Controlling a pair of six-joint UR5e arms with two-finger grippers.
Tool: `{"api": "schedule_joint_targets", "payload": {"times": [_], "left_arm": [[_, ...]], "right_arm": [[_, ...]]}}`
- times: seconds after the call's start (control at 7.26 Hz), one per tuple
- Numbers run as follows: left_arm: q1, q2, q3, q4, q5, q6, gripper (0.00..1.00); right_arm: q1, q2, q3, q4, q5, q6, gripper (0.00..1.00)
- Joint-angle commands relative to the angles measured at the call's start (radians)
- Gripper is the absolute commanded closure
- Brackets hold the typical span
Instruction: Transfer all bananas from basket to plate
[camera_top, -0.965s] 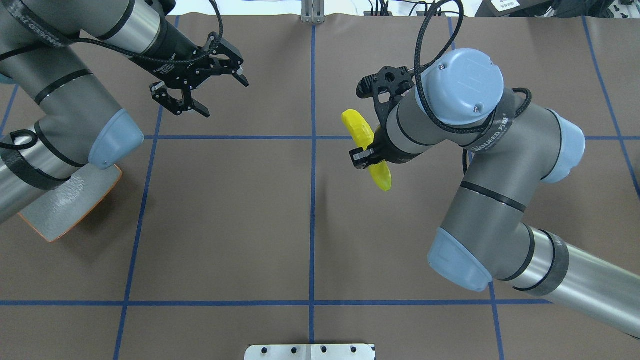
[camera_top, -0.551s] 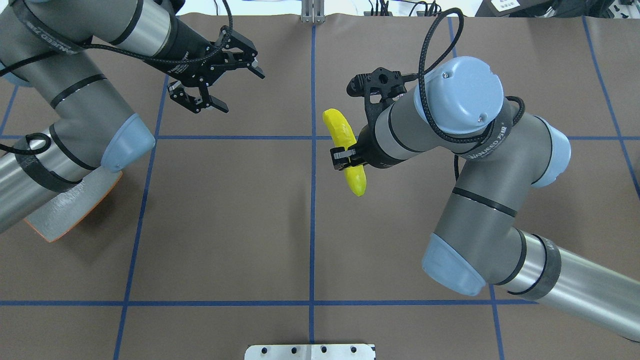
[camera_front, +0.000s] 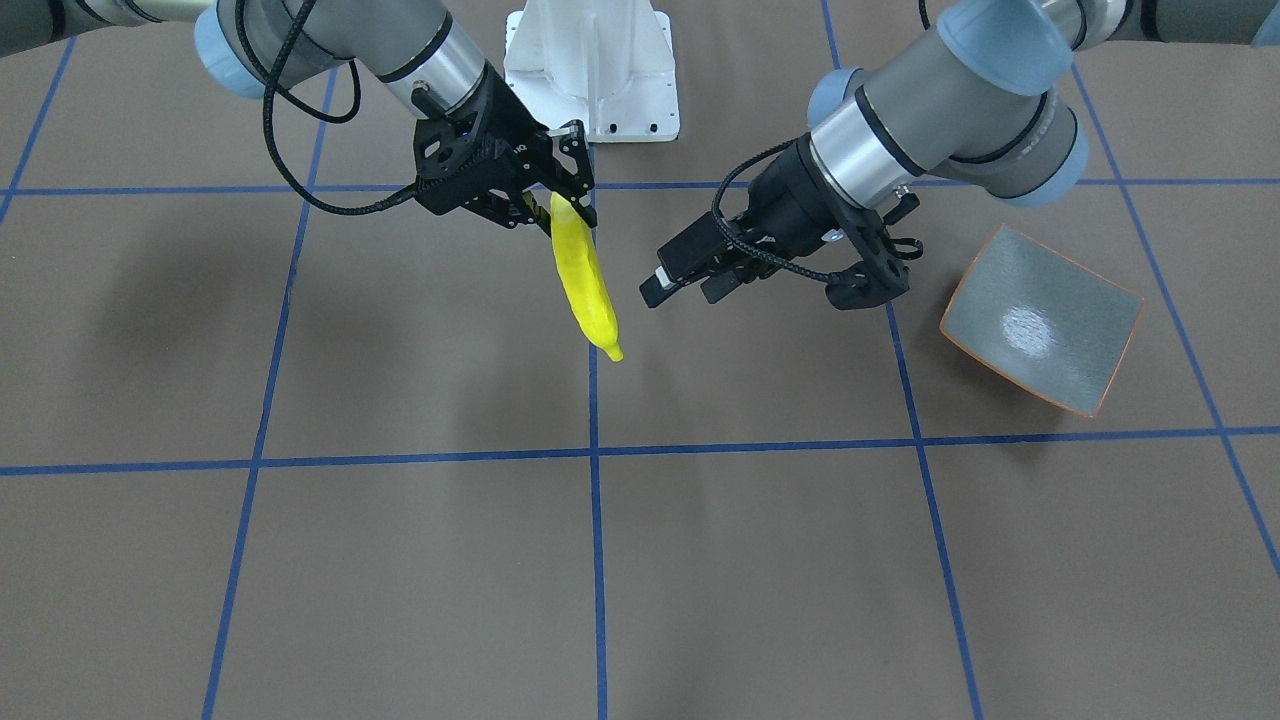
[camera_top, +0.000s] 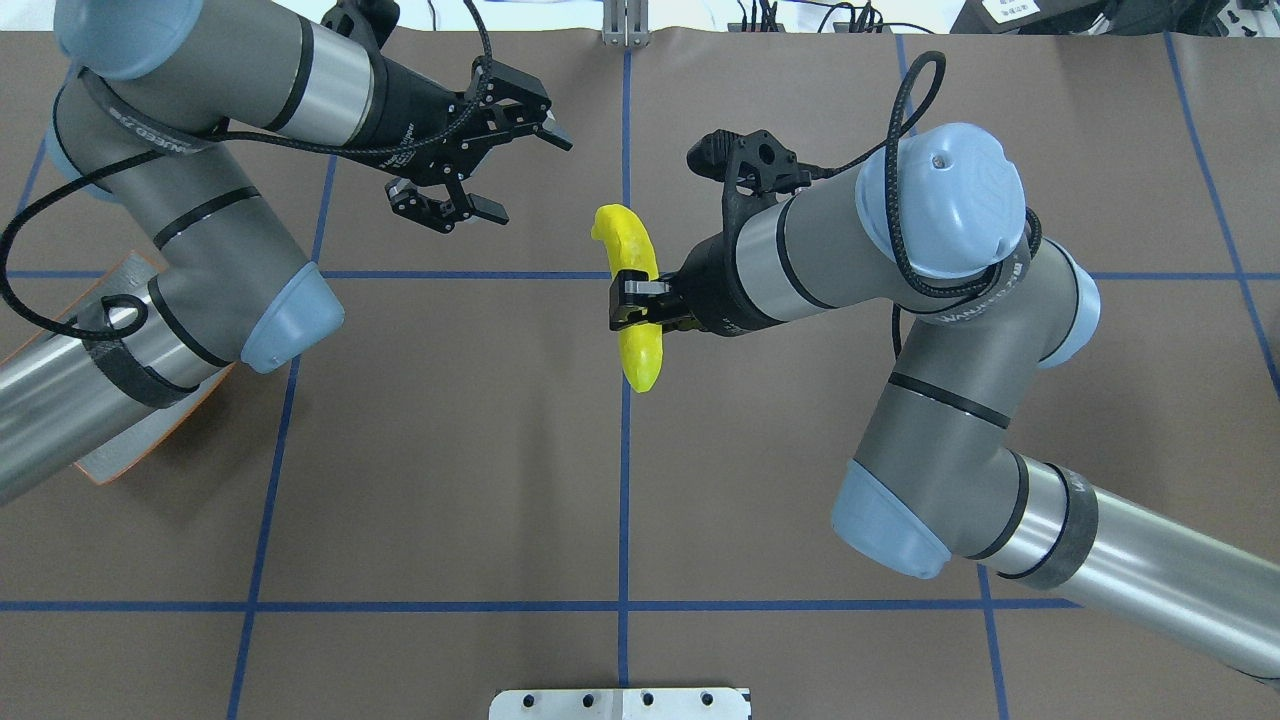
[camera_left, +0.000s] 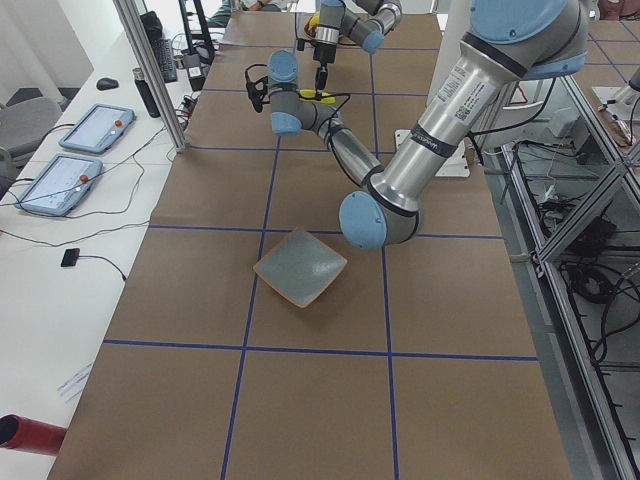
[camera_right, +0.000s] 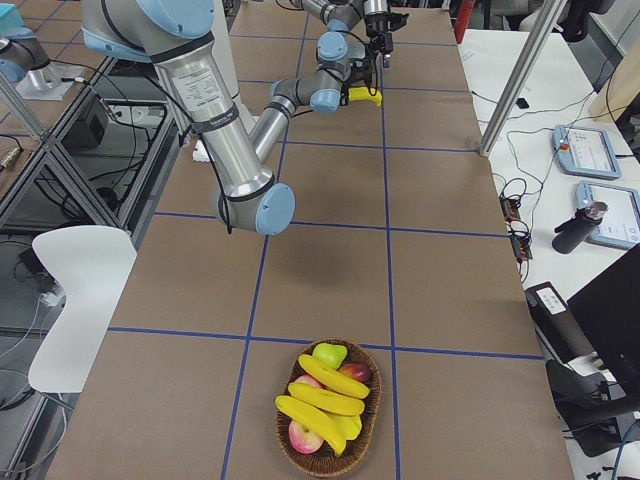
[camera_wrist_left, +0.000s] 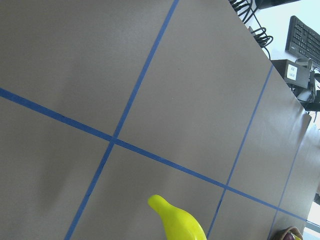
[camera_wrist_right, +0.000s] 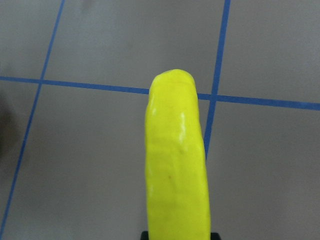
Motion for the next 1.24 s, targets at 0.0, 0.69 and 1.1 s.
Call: {"api": "schedule_joint_targets", "payload": {"times": [0.0,0.69,1.1], "left_arm": [[0.035,-0.001,0.001,-0.063,0.039,-0.058,0.0],[0.064,-0.006,0.001,-0.092,0.041,-0.105,0.02],[0.067,-0.012,0.0,-0.093,0.041,-0.106,0.22]], "right_arm": [[-0.002,0.014,-0.013,0.071,0.002,0.061,1.0],[-0.002,0.036,-0.017,0.114,-0.012,0.089,1.0],[-0.002,0.042,-0.017,0.116,-0.01,0.09,1.0]]}}
